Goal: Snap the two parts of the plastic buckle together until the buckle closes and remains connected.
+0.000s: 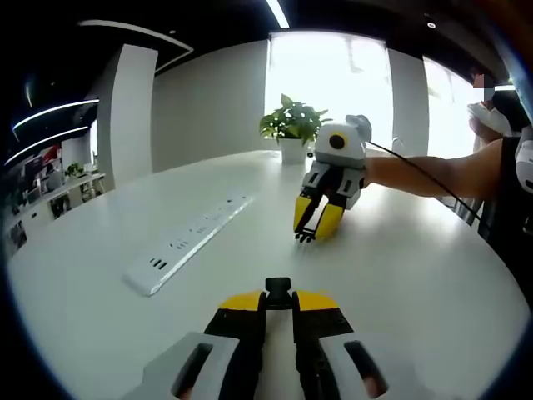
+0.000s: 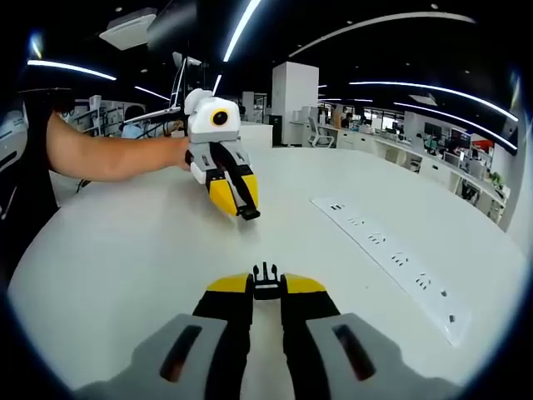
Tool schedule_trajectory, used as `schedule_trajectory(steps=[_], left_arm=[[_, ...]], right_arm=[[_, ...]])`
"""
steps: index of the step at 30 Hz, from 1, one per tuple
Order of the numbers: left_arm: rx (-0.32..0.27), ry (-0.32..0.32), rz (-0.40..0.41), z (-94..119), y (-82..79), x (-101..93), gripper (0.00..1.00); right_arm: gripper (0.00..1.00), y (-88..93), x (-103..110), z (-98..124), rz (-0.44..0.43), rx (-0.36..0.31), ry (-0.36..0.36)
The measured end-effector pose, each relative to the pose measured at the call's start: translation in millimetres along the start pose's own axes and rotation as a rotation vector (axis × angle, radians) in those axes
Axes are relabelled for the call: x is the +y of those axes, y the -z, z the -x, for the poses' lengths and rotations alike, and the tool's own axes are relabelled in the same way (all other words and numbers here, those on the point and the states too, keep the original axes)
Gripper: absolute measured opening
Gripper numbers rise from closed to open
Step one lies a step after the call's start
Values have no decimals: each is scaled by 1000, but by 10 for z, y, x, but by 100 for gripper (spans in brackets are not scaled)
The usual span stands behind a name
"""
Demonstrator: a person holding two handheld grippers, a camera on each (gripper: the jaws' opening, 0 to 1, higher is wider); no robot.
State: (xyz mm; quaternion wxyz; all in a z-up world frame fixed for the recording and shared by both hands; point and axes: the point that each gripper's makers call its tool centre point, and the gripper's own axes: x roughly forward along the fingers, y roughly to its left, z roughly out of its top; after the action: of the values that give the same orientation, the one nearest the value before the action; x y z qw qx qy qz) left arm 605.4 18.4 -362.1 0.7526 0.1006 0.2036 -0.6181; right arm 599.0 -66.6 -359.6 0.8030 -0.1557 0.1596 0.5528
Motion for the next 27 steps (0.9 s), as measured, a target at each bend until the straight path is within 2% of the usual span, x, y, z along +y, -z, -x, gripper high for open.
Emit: schedule_trajectory(steps=[14,18,27], left_arm=[[-3,-3,-26,98,-137,-73,11],[-18,-17,-29,148,-210,-58,11],[-14,-20,-37,192,-286,-47,10]], right_arm=[[11,-201,-18,10,5,-13,19],[11,-229,-8,17,1,-14,16],[11,-296,-20,79,7,-8,23]])
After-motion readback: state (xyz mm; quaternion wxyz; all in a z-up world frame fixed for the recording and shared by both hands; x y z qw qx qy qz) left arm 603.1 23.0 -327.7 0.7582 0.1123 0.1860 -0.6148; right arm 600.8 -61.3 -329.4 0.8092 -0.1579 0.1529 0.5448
